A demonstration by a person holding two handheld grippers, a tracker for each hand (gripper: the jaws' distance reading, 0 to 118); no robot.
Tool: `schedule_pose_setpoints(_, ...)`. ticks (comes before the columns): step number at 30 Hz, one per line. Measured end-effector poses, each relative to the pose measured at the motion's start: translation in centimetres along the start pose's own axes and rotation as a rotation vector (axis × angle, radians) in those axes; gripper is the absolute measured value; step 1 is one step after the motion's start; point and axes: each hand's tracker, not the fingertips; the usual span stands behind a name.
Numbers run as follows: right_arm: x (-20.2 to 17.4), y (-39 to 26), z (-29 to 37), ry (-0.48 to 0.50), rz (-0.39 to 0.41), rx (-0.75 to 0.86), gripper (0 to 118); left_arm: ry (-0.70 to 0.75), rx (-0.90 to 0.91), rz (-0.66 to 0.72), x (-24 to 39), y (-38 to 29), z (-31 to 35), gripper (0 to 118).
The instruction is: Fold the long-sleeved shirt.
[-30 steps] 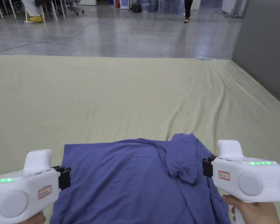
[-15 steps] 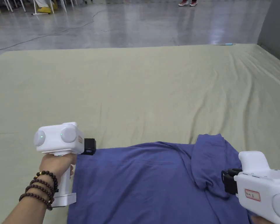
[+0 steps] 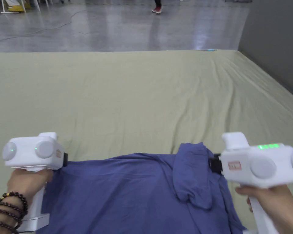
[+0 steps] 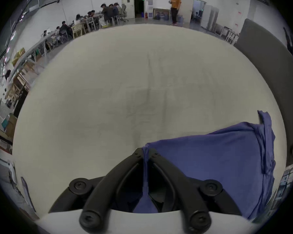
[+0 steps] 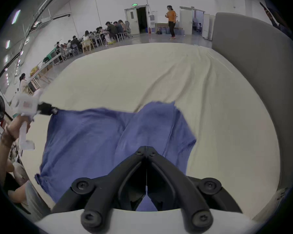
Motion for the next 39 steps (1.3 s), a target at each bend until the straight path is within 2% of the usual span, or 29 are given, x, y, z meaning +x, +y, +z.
schedule_pose_setpoints(1,1.0,2.0,-1.0,-0.002,-0.001,-0.005,5,-0.01,0.008,0.002,-0.1,0.1,0.5,0)
schedule_pose_setpoints(2,1.7,3.5,-1.8,0.002,-0.016,-0.007,20,-0.026,0.017,0.012,-0.2,0.2,0.8,0)
schedule_pose_setpoints(3,2.3,5.2,-3.1,0.004,-0.017,-0.018,67,-0.042,0.021,0.022,-0.3,0.3,1.1,1)
schedule_pose_setpoints(4,2.8,6.5,-4.6,0.01,-0.007,-0.053,100,-0.043,0.024,0.029,-0.4,0.3,1.3,1)
schedule_pose_setpoints(5,3.3,7.6,-6.5,0.007,-0.004,-0.103,110,-0.038,0.032,0.035,-0.4,0.3,1.3,1)
schedule_pose_setpoints(8,4.4,9.5,-11.6,-0.055,-0.003,-0.222,106,-0.032,0.048,0.042,-0.6,0.5,1.0,1)
schedule_pose_setpoints(11,5.0,9.4,-15.7,-0.052,-0.014,-0.303,101,-0.053,0.046,0.052,-0.6,0.4,0.7,1)
schedule_pose_setpoints(16,5.0,8.6,-18.9,-0.072,-0.049,-0.365,74,-0.05,0.037,0.038,-0.6,0.0,0.0,1)
schedule_pose_setpoints(20,4.4,8.4,-19.1,-0.045,-0.071,-0.387,40,-0.052,0.032,0.052,-0.9,-0.1,-0.3,1)
schedule_pose_setpoints(22,4.0,8.4,-19.1,-0.029,-0.082,-0.391,32,-0.053,0.032,0.058,-0.9,-0.2,-0.3,1)
schedule_pose_setpoints(23,3.7,8.3,-19.1,-0.024,-0.086,-0.392,32,-0.056,0.034,0.059,-0.9,-0.2,-0.3,1)
schedule_pose_setpoints(24,3.1,8.1,-19.2,-0.015,-0.085,-0.395,21,-0.058,0.037,0.06,-0.9,-0.3,-0.2,1)
schedule_pose_setpoints(25,2.7,8.0,-19.2,-0.061,-0.031,-0.393,21,-0.06,0.039,0.061,-0.8,-0.4,-0.1,1)
schedule_pose_setpoints(26,2.4,7.9,-19.3,-0.055,-0.023,-0.391,20,-0.064,0.041,0.061,-0.6,-0.5,0.0,1)
schedule_pose_setpoints(29,2.4,8.2,-17.7,-0.067,-0.059,-0.366,17,-0.068,0.048,0.062,-0.5,-0.7,0.9,1)
schedule_pose_setpoints(31,2.4,8.4,-15.4,-0.037,-0.053,-0.321,17,-0.069,0.066,0.056,-0.5,-0.9,2.2,1)
schedule_pose_setpoints(36,2.2,8.0,-6.3,0.026,-0.051,-0.145,17,-0.085,0.156,0.09,-1.6,-2.2,7.8,1)
schedule_pose_setpoints(39,1.6,6.3,0.1,0.044,-0.024,-0.047,17,-0.098,0.214,0.099,-2.2,-4.4,11.9,1)
